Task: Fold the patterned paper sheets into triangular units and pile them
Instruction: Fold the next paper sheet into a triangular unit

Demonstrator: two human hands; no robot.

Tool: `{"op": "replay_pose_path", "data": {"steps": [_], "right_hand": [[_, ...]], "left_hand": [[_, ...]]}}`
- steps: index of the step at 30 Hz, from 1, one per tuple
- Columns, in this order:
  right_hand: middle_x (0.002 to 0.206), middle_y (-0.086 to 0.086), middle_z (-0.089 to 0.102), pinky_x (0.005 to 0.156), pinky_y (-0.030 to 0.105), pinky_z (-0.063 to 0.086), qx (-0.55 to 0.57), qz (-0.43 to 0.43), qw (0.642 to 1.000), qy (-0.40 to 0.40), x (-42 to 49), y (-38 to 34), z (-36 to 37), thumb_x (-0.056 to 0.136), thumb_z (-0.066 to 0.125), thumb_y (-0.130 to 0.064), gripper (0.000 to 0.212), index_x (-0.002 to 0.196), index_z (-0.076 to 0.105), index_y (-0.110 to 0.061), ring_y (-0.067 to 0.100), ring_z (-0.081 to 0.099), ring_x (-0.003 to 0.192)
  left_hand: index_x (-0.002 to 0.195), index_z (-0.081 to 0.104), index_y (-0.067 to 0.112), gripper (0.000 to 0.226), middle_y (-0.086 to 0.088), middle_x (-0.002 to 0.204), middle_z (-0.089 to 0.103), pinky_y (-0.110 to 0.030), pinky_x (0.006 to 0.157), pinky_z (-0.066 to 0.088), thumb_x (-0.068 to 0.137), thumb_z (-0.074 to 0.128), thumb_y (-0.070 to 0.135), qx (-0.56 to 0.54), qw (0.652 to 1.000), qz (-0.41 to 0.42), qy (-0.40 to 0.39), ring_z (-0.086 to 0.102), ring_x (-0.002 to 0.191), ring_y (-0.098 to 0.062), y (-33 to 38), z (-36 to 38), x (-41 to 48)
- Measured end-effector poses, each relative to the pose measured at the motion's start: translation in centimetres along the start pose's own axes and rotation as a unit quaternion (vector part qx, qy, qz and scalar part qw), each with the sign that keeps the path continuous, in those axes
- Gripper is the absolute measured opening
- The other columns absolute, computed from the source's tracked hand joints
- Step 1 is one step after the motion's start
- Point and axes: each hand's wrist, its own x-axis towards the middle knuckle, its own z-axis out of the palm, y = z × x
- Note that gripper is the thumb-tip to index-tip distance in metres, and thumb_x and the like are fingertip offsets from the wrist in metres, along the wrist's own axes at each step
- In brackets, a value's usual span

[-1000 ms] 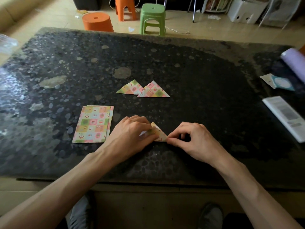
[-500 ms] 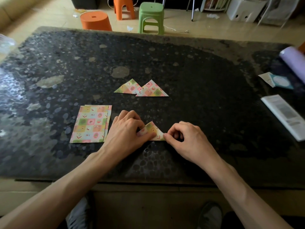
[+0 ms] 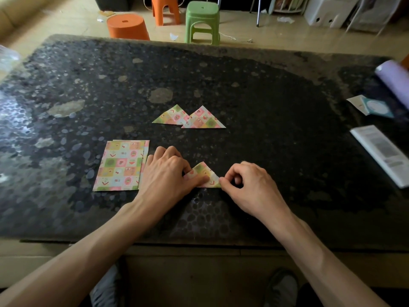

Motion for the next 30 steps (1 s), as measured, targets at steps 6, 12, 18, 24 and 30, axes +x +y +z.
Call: {"op": "replay_pose_path", "data": {"steps": [6, 12, 18, 24, 30], "right_hand": [[0.087, -0.013, 0.053, 0.071, 0.025, 0.045, 0.009, 0.001, 1.0, -0.002, 0.0, 0.1, 0.0, 0.093, 0.07, -0.047, 0.019, 0.084, 0.063, -0.032, 0.005, 0.053, 0.09], [0.087, -0.013, 0.053, 0.07, 0.026, 0.046, 0.002, 0.003, 1.0, -0.005, 0.2, 0.0, 0.1, 0.093, 0.069, -0.049, 0.02, 0.085, 0.063, -0.032, 0.005, 0.052, 0.089], [0.086, -0.014, 0.052, 0.069, 0.024, 0.047, 0.0, 0.0, 1.0, 0.009, 0.1, 0.0, 0.3, 0.094, 0.066, -0.051, 0.022, 0.084, 0.061, -0.033, 0.004, 0.051, 0.087], [0.085, -0.016, 0.049, 0.061, 0.016, 0.034, -0.019, -0.01, 0.999, 0.037, -0.2, -0.2, 0.7, 0.095, 0.064, -0.054, 0.023, 0.085, 0.057, -0.035, 0.002, 0.047, 0.086], [0.088, -0.016, 0.05, 0.062, 0.017, 0.034, -0.013, -0.003, 0.999, 0.043, -0.1, -0.1, 1.1, 0.095, 0.065, -0.052, 0.021, 0.087, 0.058, -0.035, 0.003, 0.048, 0.09]], "left_hand": [[0.089, 0.067, 0.036, 0.049, 0.013, 0.106, 0.049, -0.028, 0.084, 0.033, 0.071, 0.059, 0.081, -0.011, 1.0, 0.002, 0.012, 0.042, 0.106, -0.012, 0.0, 0.1, -0.3], [0.134, 0.062, 0.042, 0.049, 0.013, 0.131, 0.049, -0.035, 0.102, 0.037, 0.087, 0.066, 0.057, -0.054, 0.995, 0.087, -0.005, 0.039, 0.128, -0.012, 0.2, 0.0, -0.1], [0.123, 0.072, 0.044, 0.039, 0.014, 0.122, 0.058, -0.037, 0.095, 0.041, 0.095, 0.049, 0.056, -0.044, 0.994, 0.095, 0.012, 0.047, 0.119, -0.014, -0.1, 0.4, -0.1], [0.123, 0.072, 0.043, 0.036, 0.013, 0.121, 0.059, -0.037, 0.092, 0.044, 0.095, 0.053, 0.054, -0.04, 0.994, 0.101, 0.019, 0.05, 0.114, -0.013, -0.2, 0.4, -0.3], [0.123, 0.072, 0.04, 0.035, 0.017, 0.118, 0.057, -0.033, 0.094, 0.042, 0.093, 0.063, 0.054, -0.076, 0.994, 0.065, 0.034, 0.048, 0.114, -0.008, -0.5, 0.6, -0.2]]}}
